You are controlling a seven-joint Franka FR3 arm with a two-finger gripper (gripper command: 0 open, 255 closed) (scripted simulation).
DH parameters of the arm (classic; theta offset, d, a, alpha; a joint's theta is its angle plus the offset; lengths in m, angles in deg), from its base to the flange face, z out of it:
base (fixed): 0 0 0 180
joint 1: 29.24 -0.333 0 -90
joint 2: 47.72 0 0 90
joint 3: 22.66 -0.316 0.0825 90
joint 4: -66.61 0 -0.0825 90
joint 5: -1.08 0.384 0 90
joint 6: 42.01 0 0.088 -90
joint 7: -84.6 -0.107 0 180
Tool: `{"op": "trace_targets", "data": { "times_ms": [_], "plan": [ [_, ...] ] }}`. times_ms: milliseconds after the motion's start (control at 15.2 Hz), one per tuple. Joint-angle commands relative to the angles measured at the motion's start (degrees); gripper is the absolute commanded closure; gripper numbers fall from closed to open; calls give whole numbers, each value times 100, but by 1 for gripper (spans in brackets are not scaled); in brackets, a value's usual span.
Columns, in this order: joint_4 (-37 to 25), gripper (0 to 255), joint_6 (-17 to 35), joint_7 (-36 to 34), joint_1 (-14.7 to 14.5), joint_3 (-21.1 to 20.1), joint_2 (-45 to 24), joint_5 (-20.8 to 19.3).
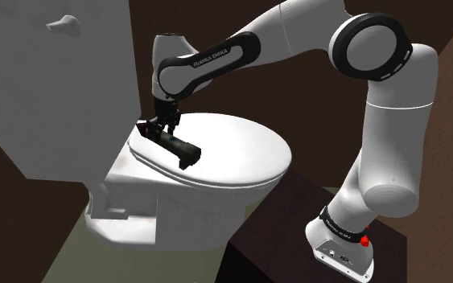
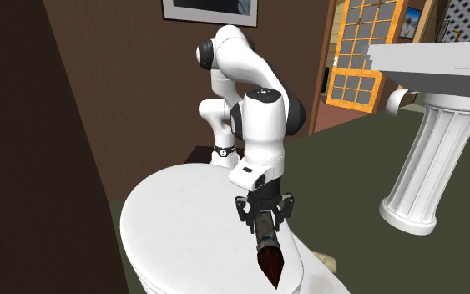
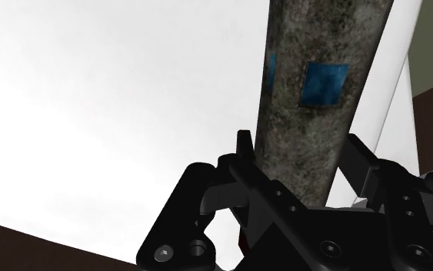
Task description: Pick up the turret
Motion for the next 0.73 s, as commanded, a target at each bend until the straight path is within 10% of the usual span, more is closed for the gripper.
{"op": "trace_targets", "data": {
  "times_ms": [0,660],
  "plan": [
    [0,255,4,0,1,2,-5,-1],
    [-225,255,-452,2,13,-13,228,29]
  ]
}}
